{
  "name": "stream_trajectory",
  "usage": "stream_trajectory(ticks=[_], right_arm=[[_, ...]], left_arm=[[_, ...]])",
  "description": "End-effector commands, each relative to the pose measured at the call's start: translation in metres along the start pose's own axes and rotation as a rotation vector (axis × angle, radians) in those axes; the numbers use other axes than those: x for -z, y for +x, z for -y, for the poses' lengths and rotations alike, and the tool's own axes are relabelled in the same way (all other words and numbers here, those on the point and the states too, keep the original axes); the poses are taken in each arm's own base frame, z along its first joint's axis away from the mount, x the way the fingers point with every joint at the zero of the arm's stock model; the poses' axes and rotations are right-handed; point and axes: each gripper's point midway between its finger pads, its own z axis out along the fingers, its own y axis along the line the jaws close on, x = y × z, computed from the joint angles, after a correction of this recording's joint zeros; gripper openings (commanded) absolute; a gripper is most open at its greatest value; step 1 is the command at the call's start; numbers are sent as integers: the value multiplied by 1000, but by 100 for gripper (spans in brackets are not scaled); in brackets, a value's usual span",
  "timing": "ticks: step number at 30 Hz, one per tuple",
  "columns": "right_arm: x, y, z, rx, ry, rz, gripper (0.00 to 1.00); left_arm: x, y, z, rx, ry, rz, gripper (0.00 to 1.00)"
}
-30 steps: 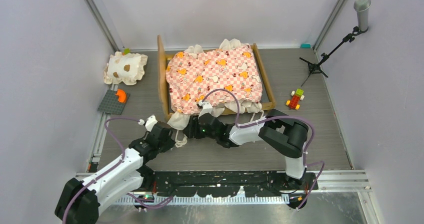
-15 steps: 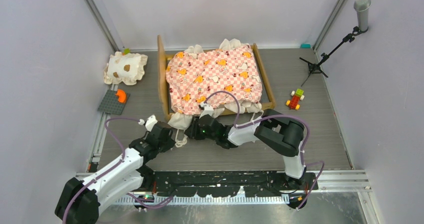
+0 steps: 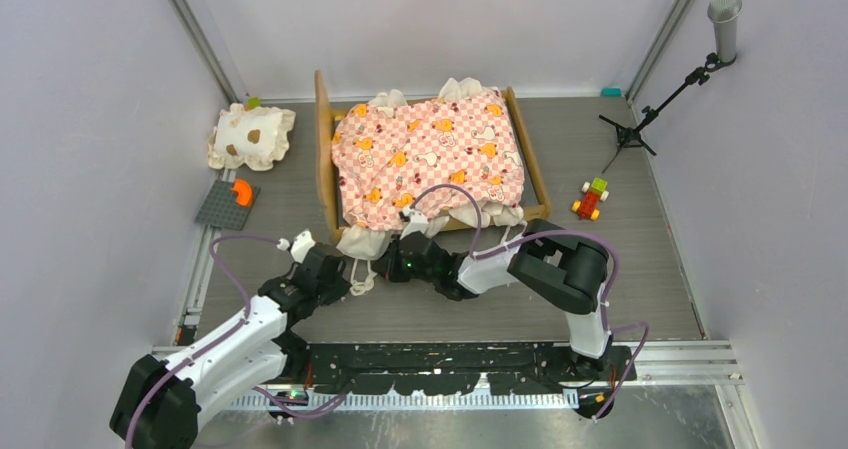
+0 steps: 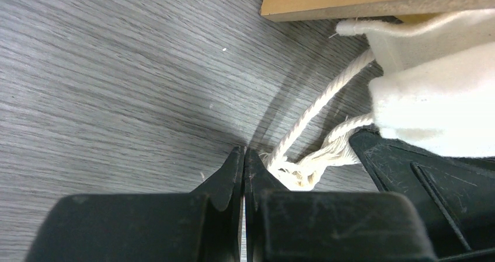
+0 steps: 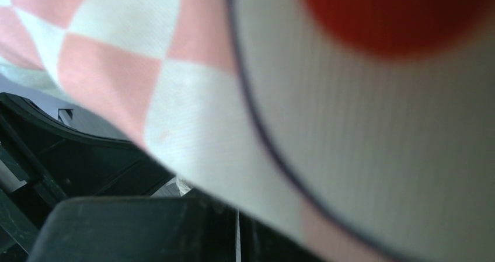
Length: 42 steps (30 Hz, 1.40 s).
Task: Set up the pet bed
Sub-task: Tie the ropes to the bed frame.
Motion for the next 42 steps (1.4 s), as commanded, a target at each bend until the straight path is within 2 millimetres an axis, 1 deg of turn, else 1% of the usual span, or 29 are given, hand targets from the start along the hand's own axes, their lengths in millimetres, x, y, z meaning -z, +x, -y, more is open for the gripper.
stream_trajectory(ticks=[1,10,20,25,30,34,42], right_arm=[[7,-13,-11,-17,-28,55,1],[22,-24,-1,21,31,91,1],[38,-32,17,77,125,120,1],[49,-37,26,101,172,137,1],[60,-41,28,132,191,140,1],[69,-45,34,159,229,150,1],[80,-53,49,215,319,166,1]], left_arm=[[4,-4,-9,-12,-59,11,0],[8,-10,-9,-9,-65,30,0],[13,-15,-11,-6,-71,52,0],[18,-20,-16,7,-98,74,0],[26,-32,-21,27,-135,121,0],[34,-46,-21,28,-155,170,0],[48,-72,-29,19,-232,275,0]])
